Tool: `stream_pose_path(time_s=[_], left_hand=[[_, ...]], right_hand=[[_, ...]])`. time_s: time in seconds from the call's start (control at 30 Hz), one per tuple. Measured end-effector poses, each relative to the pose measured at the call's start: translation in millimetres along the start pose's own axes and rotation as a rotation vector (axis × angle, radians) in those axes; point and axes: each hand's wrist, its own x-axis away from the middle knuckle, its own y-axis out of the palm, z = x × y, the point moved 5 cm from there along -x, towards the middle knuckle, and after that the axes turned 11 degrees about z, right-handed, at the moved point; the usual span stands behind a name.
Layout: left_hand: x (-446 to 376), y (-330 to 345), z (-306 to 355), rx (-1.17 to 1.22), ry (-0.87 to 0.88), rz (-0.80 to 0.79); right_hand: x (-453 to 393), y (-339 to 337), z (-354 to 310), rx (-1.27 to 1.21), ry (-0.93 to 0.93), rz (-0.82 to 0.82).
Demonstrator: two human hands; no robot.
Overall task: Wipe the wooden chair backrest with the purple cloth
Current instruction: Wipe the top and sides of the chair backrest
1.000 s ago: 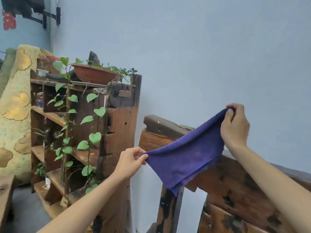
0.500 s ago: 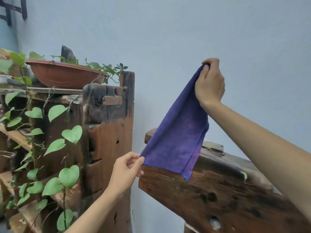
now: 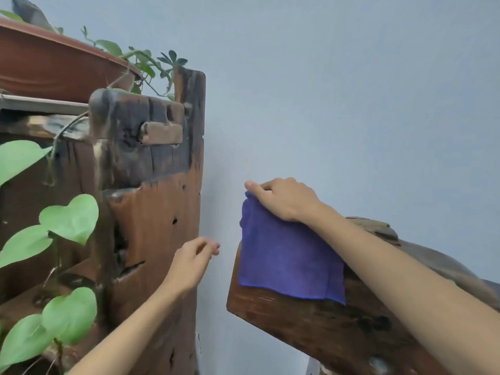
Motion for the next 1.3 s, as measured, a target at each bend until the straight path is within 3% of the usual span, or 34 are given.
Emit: stream_pose_path(time_s=[0.13,0.3,0.47,0.87,1.07,1.3], left_hand=[[-45,23,45,0.293,-0.032,-0.028],[-51,73,81,0.622,-0.203,-0.231],[-45,82,86,0.857,-0.246,-0.199],[-47,84,73,0.749,-0.318,-0.138],[-41,72,76,0.705,-0.2,0.106],[-33,69,83,0.689,-0.222,0.146]], right_hand=[[27,14,-15,0.189,-0.105,0.208],[53,8,-6,0.356,-0.18,0.448],[91,0,31,0.468,-0.254,0.693],[154,-41,144,0.503,-0.135,0.719],[177,-62,186,0.488,-0.057,0.692],[193,-70,216,0.414,-0.003,0.759]])
